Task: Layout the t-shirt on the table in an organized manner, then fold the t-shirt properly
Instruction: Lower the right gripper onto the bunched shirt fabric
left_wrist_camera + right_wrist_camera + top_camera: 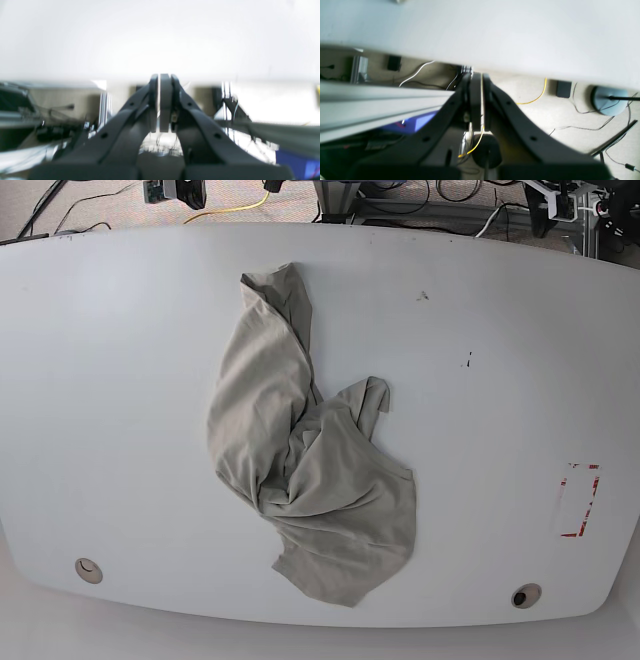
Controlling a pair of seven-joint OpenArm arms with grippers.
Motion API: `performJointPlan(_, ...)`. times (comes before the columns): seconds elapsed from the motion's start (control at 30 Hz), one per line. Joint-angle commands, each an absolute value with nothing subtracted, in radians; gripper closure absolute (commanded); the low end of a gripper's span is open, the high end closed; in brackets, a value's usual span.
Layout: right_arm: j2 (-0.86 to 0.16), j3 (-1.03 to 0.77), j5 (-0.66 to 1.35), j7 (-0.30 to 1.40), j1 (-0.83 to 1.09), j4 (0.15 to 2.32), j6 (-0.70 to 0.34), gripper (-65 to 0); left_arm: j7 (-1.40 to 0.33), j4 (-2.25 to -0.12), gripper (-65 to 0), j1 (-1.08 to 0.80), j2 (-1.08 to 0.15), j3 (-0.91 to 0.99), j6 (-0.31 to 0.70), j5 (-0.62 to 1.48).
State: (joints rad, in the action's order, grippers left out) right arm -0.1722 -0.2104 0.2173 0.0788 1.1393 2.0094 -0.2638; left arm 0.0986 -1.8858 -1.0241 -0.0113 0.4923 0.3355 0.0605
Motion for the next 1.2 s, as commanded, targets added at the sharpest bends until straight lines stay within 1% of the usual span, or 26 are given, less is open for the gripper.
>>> performJointPlan(0.0, -0.177, -0.214, 0.226, 0.056, 1.124, 2.026, -0.266, -0.2, 0.120, -1.903, 0.0, -1.013, -0.022, 0.510, 0.354, 0.073)
performJointPlan(0.23, -0.173, -0.206, 0.226, 0.058, 1.027, 2.026, -0.268, -0.2, 0.120, -1.903, 0.0, -0.923, -0.022, 0.518, 0.420, 0.070)
performJointPlan(0.3, -0.171, -0.194, 0.228, 0.056, 0.997, 2.026, -0.268, -0.2, 0.116, -1.903, 0.0, -0.897, -0.022, 0.518, 0.420, 0.068)
performJointPlan(0.47, -0.170, -0.153, 0.228, 0.061, 0.905, 2.032, -0.268, -0.3, 0.022, -1.903, 0.0, -0.814, -0.036, 0.518, 0.420, 0.068)
performJointPlan(0.6, -0.159, -0.085, 0.266, 0.061, 0.825, 2.032, -0.268, -0.5, -0.044, -1.900, 0.0, -0.736, -0.068, 0.515, 0.421, 0.070)
performJointPlan(0.83, -0.157, -0.010, 0.294, 0.074, 0.694, 2.032, -0.257, -0.8, -0.085, -1.903, -0.3, -0.627, -0.074, 0.512, 0.423, 0.067)
performJointPlan(0.87, -0.157, -0.002, 0.294, 0.093, 0.676, 2.032, -0.257, -1.3, -0.085, -1.903, -1.3, -0.611, -0.076, 0.512, 0.424, 0.067)
performJointPlan(0.93, -0.156, 0.018, 0.294, 0.140, 0.636, 2.032, -0.257, -4.3, -0.085, -1.903, -4.9, -0.587, -0.090, 0.510, 0.440, 0.067)
performJointPlan(1.07, -0.156, 0.050, 0.288, 0.199, 0.582, 2.032, -0.245, -14.7, -0.087, -1.902, -15.7, -0.550, -0.105, 0.487, 0.484, 0.067)
performJointPlan(1.17, -0.156, 0.061, 0.288, 0.203, 0.572, 2.032, -0.209, -20.0, -0.087, -1.902, -23.9, -0.538, -0.114, 0.478, 0.512, 0.070)
